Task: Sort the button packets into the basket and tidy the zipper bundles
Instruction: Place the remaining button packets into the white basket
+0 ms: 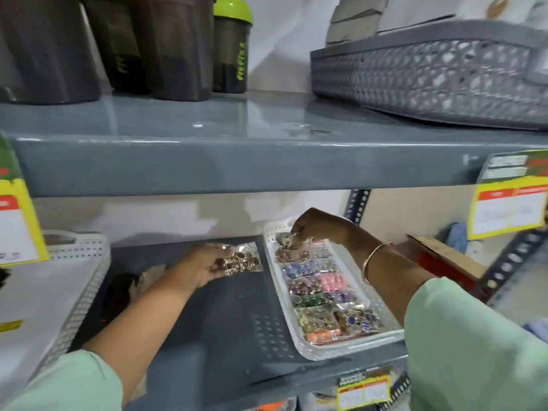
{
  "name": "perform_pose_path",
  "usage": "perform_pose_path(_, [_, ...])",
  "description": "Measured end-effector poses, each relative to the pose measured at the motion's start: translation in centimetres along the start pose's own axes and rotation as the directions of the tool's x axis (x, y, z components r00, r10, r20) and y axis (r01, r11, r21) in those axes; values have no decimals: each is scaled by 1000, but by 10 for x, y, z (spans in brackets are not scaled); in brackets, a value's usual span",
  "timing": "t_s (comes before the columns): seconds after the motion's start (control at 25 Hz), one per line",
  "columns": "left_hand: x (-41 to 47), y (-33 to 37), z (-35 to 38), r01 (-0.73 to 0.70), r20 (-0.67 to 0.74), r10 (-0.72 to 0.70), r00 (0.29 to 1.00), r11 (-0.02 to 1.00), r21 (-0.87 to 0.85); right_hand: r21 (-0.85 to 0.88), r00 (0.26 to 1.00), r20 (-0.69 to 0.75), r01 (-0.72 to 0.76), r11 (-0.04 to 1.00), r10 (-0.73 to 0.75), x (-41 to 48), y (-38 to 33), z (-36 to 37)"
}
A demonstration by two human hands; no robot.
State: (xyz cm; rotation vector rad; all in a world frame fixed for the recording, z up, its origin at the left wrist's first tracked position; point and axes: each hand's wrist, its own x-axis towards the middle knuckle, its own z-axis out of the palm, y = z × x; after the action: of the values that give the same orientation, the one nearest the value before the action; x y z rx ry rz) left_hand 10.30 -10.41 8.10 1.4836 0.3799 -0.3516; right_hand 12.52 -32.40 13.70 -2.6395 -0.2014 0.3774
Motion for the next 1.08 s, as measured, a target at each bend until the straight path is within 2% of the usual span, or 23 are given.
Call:
perform_pose_path(0.16, [-14, -4, 79, -138, 188, 99, 977, 969, 206, -146, 981, -15, -192, 971, 191, -21, 69, -7])
perform_pose_path(0.24, [-7, -22, 118, -211, 166, 158, 973, 900, 381, -208, 972, -19, -233, 950, 235, -25, 95, 4])
perform_pose_path(0.32, [1, -38, 142, -262, 93, 255, 962, 786, 560, -244, 958, -9, -280, 928, 286, -25, 110, 17])
perform_pose_path(0.48, [6, -54, 153, -243, 35, 318, 947, 642, 728, -239, 924, -38, -377, 895, 380, -11, 130, 42])
perform_pose_path(0.64, [11, -57, 155, -186, 22, 283, 959, 569, 801, -163, 928, -110, -370, 915, 356, 0, 136, 56])
perform_pose_path(0.88, [-5, -59, 163, -139, 30, 195, 980, 574, 807, -2, 917, -198, -354, 935, 346, -3, 137, 57])
perform_pose_path(0.96, [-24, -50, 160, -231, 87, 268, 960, 572, 787, -21, 897, -315, -335, 942, 311, -9, 129, 53])
perform_pose_path(1.08, [-51, -33, 122, -398, 120, 484, 867, 525, 752, -71, 864, -485, -191, 979, 134, -19, 84, 44])
